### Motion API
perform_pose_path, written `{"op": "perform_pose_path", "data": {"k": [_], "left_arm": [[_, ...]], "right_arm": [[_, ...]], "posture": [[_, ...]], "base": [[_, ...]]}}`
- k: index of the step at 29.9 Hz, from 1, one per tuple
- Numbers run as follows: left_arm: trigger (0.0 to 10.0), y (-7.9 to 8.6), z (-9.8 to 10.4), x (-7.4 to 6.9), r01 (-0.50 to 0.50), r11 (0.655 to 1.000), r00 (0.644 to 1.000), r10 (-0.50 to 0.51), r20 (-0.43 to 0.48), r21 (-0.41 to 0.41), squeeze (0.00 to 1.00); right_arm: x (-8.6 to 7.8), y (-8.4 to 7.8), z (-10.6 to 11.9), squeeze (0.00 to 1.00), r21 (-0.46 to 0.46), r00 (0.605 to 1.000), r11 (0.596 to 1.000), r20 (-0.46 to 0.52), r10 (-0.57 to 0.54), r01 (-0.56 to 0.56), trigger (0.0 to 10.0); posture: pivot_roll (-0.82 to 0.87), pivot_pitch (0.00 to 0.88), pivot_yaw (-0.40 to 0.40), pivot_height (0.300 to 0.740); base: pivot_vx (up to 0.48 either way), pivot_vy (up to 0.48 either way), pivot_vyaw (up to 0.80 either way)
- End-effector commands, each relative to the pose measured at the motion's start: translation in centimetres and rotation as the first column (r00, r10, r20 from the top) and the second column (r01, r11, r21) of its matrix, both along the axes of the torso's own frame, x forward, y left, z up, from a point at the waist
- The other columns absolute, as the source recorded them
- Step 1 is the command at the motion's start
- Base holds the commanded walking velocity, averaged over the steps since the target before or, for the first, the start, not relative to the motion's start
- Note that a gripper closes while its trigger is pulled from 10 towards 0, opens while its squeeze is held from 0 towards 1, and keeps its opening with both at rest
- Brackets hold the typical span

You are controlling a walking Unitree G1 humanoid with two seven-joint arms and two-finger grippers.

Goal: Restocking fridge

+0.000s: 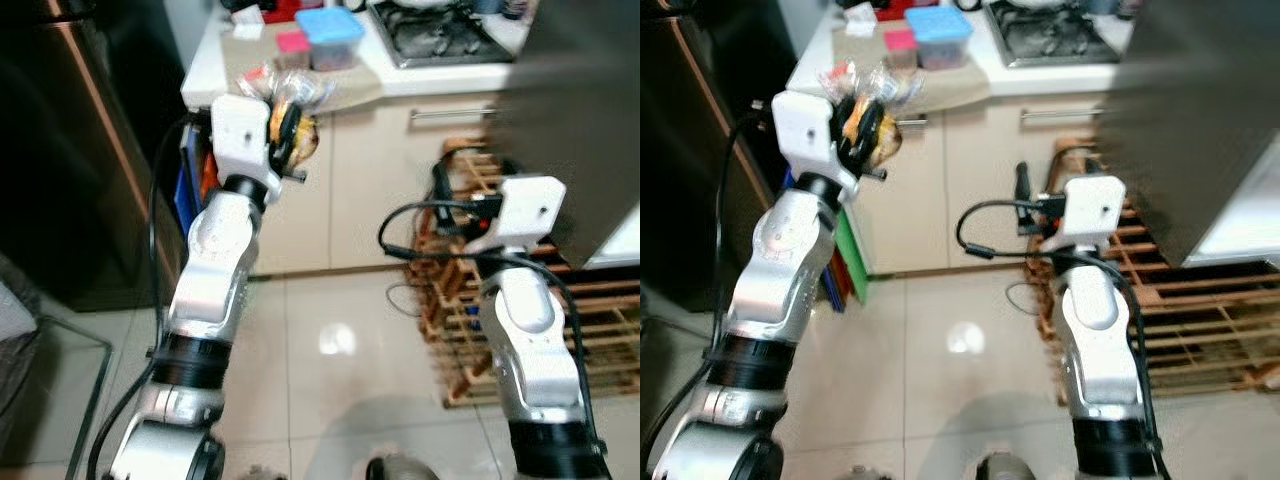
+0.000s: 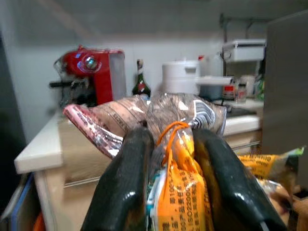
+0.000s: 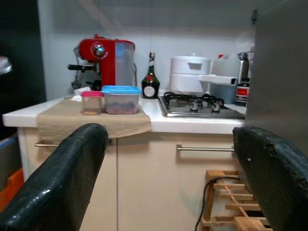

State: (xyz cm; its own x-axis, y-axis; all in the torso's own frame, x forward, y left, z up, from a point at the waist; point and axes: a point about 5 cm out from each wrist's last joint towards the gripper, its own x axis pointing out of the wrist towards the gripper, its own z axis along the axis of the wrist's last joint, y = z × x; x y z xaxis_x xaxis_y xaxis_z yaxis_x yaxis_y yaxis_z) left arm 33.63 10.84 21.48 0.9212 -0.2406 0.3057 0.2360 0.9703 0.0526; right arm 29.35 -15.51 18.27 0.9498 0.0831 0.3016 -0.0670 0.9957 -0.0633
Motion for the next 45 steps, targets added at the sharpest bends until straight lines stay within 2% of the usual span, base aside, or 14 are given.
{"op": "perform_pose_path", "data": {"k": [1, 5, 10, 13, 17, 25, 30, 40, 45], "left_arm": [[10.0, -0.5, -0.5, -0.2, 0.014, 1.000, 0.999, -0.014, -0.028, -0.002, 0.00], [10.0, -0.7, -2.5, -0.1, 0.007, 1.000, 0.994, -0.011, -0.109, -0.031, 0.00], [10.0, -0.7, -3.0, -0.2, 0.021, 1.000, 0.991, -0.024, -0.133, -0.022, 0.00], [10.0, -0.7, -3.9, -0.8, 0.060, 0.997, 0.983, -0.065, -0.174, -0.038, 0.00], [10.0, -1.0, -4.5, -1.5, 0.092, 0.994, 0.977, -0.100, -0.186, -0.052, 0.00], [10.0, -1.4, -4.1, -1.5, 0.115, 0.993, 0.981, -0.117, -0.156, -0.022, 0.00], [10.0, -2.0, -3.6, -1.4, 0.163, 0.987, 0.977, -0.162, -0.135, -0.006, 0.00], [10.0, -2.0, -3.5, -0.5, 0.143, 0.990, 0.979, -0.142, -0.147, -0.006, 0.00], [10.0, -1.8, -3.6, -0.1, 0.137, 0.991, 0.978, -0.135, -0.156, 0.002, 0.00]], "right_arm": [[0.1, -0.1, -0.3, 0.00, 0.004, 1.000, 1.000, -0.023, 0.008, -0.008, 10.0], [0.0, -0.2, -1.0, 0.00, 0.007, 0.998, 1.000, -0.056, 0.007, -0.007, 10.0], [0.0, -0.3, -1.3, 0.00, 0.012, 0.997, 1.000, -0.072, 0.008, -0.007, 10.0], [-0.1, -0.2, -1.8, 0.00, 0.014, 0.996, 1.000, -0.088, 0.008, -0.007, 10.0], [-0.3, -0.3, -2.1, 0.00, 0.017, 0.995, 1.000, -0.099, 0.005, -0.004, 10.0], [-0.3, -0.6, -2.3, 0.00, 0.013, 0.994, 1.000, -0.107, 0.000, 0.002, 10.0], [-0.3, -0.9, -2.0, 0.00, 0.014, 0.996, 1.000, -0.089, -0.014, 0.016, 10.0], [0.0, -0.4, -2.3, 0.00, 0.016, 0.995, 1.000, -0.101, -0.001, 0.002, 10.0], [-0.1, -0.7, -2.4, 0.00, 0.019, 0.995, 1.000, -0.098, -0.016, 0.018, 10.0]], "posture": [[-0.15, 0.083, 0.054, 0.740], [-0.16, 0.072, 0.057, 0.740], [-0.15, 0.065, 0.065, 0.740], [-0.15, 0.062, 0.070, 0.740], [-0.16, 0.066, 0.069, 0.740], [-0.16, 0.068, 0.066, 0.740], [-0.17, 0.063, 0.058, 0.740], [-0.17, 0.047, 0.068, 0.740], [-0.17, 0.052, 0.076, 0.740]], "base": [[0.000, -0.480, 0.00], [0.000, -0.480, 0.00], [0.000, -0.480, 0.00], [0.000, -0.480, 0.00], [0.000, -0.480, 0.00], [0.000, -0.480, 0.00], [0.000, -0.480, 0.00], [0.000, -0.473, 0.00], [0.000, -0.465, 0.00]]}}
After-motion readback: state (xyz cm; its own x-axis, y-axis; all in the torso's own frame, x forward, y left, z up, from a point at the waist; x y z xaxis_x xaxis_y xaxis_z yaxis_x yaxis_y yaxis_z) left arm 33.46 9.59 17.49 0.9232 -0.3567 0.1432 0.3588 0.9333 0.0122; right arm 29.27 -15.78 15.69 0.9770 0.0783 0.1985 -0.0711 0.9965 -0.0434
